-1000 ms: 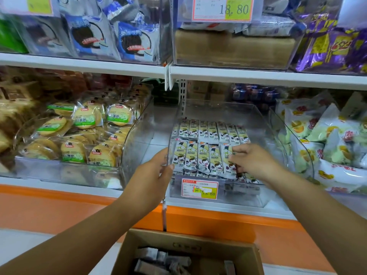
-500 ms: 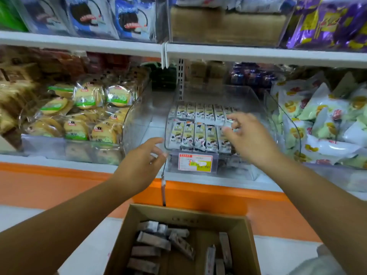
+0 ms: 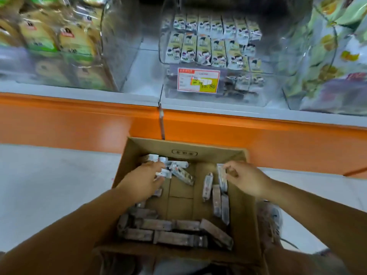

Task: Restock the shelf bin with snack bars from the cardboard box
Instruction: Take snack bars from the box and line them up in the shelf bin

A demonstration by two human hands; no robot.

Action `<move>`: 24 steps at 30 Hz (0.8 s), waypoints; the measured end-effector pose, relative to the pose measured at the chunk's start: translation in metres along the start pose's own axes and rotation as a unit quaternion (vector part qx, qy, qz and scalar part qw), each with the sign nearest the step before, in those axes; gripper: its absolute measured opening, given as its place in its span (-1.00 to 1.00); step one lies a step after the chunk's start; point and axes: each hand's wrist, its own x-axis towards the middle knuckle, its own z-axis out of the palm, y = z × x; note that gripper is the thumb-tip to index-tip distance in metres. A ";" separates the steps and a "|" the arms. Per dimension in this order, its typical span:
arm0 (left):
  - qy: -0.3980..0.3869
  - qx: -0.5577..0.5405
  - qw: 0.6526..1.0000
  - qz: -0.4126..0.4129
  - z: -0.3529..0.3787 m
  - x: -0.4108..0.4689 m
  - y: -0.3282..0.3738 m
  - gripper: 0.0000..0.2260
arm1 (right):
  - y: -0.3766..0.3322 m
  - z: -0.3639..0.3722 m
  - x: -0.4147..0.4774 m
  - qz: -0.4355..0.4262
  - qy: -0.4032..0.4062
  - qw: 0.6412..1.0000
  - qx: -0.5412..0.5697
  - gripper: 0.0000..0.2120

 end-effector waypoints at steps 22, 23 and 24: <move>-0.004 0.095 0.995 -0.004 0.106 0.112 -0.010 -0.50 | 0.007 0.175 0.055 0.258 0.200 0.930 0.169 -0.51; -0.014 0.127 0.992 -0.003 0.107 0.111 -0.011 -0.49 | 0.005 0.174 0.056 0.247 0.202 0.932 0.174 -0.48; -0.022 0.161 0.987 0.000 0.108 0.110 -0.012 -0.48 | 0.002 0.174 0.059 0.234 0.200 0.936 0.170 -0.43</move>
